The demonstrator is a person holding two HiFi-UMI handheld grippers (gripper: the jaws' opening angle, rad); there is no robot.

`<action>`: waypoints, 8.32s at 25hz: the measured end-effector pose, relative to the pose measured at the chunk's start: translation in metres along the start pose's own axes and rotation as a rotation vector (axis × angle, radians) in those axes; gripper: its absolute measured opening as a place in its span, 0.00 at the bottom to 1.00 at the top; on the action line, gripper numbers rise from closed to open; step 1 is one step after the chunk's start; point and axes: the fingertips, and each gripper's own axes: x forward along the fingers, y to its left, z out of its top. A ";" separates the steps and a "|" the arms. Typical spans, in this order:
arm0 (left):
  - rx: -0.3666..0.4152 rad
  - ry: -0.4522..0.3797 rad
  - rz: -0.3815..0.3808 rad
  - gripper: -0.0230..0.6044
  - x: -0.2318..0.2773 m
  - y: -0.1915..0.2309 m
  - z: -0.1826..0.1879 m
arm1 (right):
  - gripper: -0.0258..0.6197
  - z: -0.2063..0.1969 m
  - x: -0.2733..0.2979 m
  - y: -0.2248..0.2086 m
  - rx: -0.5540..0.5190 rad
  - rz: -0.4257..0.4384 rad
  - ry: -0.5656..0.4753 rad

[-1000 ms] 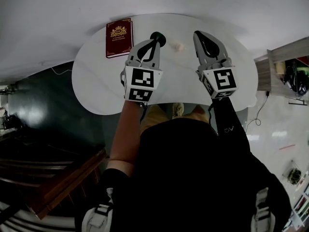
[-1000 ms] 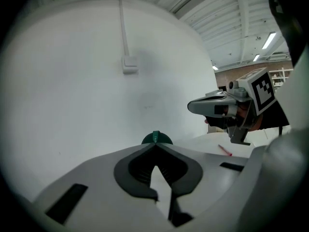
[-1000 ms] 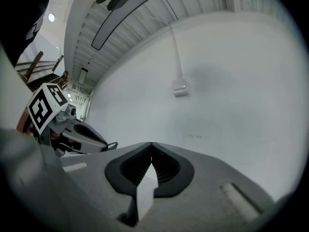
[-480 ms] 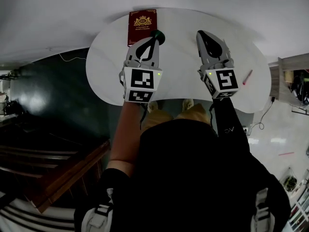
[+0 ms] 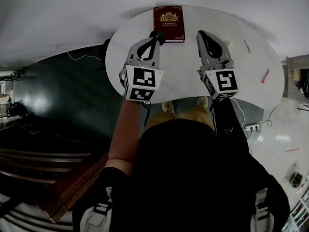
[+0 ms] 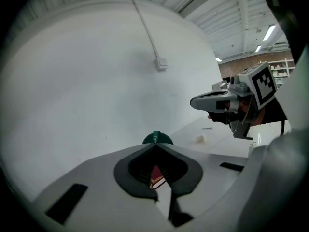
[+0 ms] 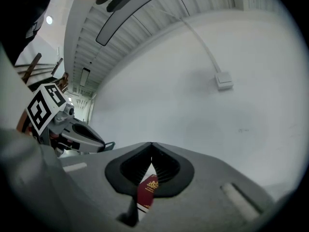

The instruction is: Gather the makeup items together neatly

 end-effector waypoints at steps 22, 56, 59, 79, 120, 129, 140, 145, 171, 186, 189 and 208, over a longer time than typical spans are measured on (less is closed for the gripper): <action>-0.104 0.516 -0.214 0.05 0.056 -0.029 -0.263 | 0.05 -0.024 0.005 0.034 -0.051 -0.085 0.108; -0.109 -0.224 0.056 0.24 -0.026 0.069 -0.002 | 0.05 0.008 0.037 0.051 -0.076 0.006 0.033; -0.103 -0.234 0.036 0.24 -0.014 0.050 0.013 | 0.05 0.004 0.029 0.032 -0.072 0.001 0.037; -0.009 -0.300 -0.175 0.23 0.134 -0.148 0.141 | 0.05 -0.006 -0.077 -0.217 -0.039 -0.219 0.034; 0.613 0.342 -0.735 0.13 0.311 -0.294 0.001 | 0.05 -0.062 -0.146 -0.326 -0.021 -0.333 0.162; -0.017 0.073 -0.461 0.13 0.238 -0.253 0.098 | 0.05 -0.033 -0.100 -0.284 -0.030 -0.256 0.073; -0.289 -0.060 -0.210 0.13 0.177 -0.197 0.099 | 0.05 -0.015 -0.073 -0.236 -0.060 -0.152 0.048; -0.304 -0.048 -0.126 0.13 0.153 -0.158 0.086 | 0.05 -0.009 -0.048 -0.203 -0.037 -0.083 0.026; -0.834 0.450 0.059 0.16 0.074 -0.081 -0.197 | 0.05 -0.025 0.038 -0.035 0.011 0.197 0.049; -0.934 0.620 0.049 0.18 0.070 -0.114 -0.249 | 0.05 -0.034 0.023 -0.049 -0.013 0.151 0.070; -0.968 0.567 0.049 0.21 0.071 -0.113 -0.248 | 0.05 -0.033 0.021 -0.049 -0.014 0.150 0.067; -0.520 0.107 0.215 0.31 0.024 -0.001 -0.080 | 0.05 -0.008 0.030 -0.043 -0.033 0.175 0.002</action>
